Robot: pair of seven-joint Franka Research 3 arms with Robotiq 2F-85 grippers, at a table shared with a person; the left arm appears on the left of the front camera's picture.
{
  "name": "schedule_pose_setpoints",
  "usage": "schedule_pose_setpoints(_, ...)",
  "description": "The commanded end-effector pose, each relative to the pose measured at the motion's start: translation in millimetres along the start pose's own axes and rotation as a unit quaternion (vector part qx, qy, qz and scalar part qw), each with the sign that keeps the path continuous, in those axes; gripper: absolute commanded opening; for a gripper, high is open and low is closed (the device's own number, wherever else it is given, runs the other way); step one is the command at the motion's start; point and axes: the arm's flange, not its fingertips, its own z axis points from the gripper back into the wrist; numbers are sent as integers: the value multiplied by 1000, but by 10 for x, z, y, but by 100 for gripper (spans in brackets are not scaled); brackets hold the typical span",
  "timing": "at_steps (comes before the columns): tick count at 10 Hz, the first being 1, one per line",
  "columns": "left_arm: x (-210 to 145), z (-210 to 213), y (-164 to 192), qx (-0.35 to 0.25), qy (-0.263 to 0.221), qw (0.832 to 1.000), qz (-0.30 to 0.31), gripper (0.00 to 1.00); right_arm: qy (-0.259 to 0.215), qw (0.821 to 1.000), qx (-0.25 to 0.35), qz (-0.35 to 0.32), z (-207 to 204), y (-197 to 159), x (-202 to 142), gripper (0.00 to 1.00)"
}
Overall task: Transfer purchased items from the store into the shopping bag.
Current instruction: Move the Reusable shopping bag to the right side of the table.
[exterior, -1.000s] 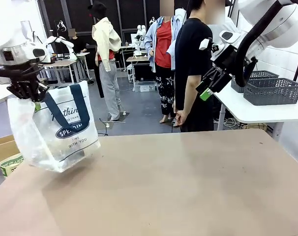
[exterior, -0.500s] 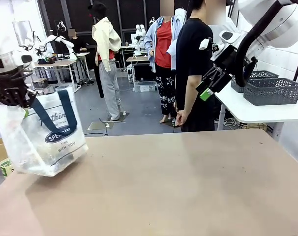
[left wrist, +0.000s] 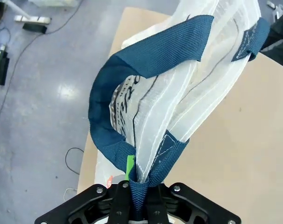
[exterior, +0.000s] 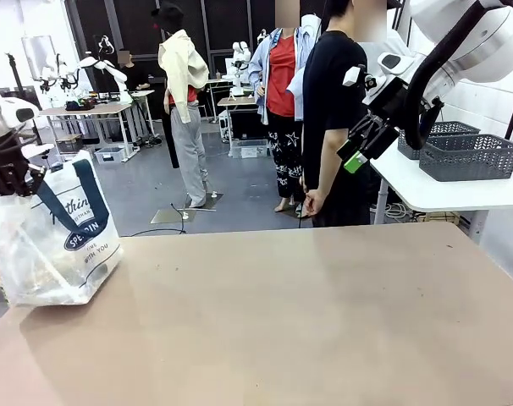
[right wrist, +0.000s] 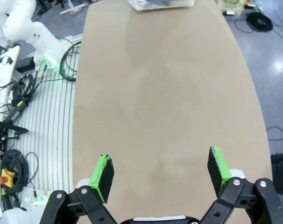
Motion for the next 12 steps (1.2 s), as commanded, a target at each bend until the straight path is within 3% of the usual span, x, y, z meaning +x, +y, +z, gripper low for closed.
schedule_pose_setpoints(1,36,-59,67,14,-16,1000,13,0,0,1000,1,-6,-1,0,12,100)
schedule_pose_setpoints(5,22,-182,77,3,11,1000,8,0,0,1000,1,-6,-1,0,12,100)
schedule_pose_setpoints(10,22,-182,77,3,11,1000,8,0,0,1000,1,-6,-1,0,12,100)
schedule_pose_setpoints(12,14,-157,43,4,9,1000,-1,34,0,1000,1,-6,-1,0,12,100)
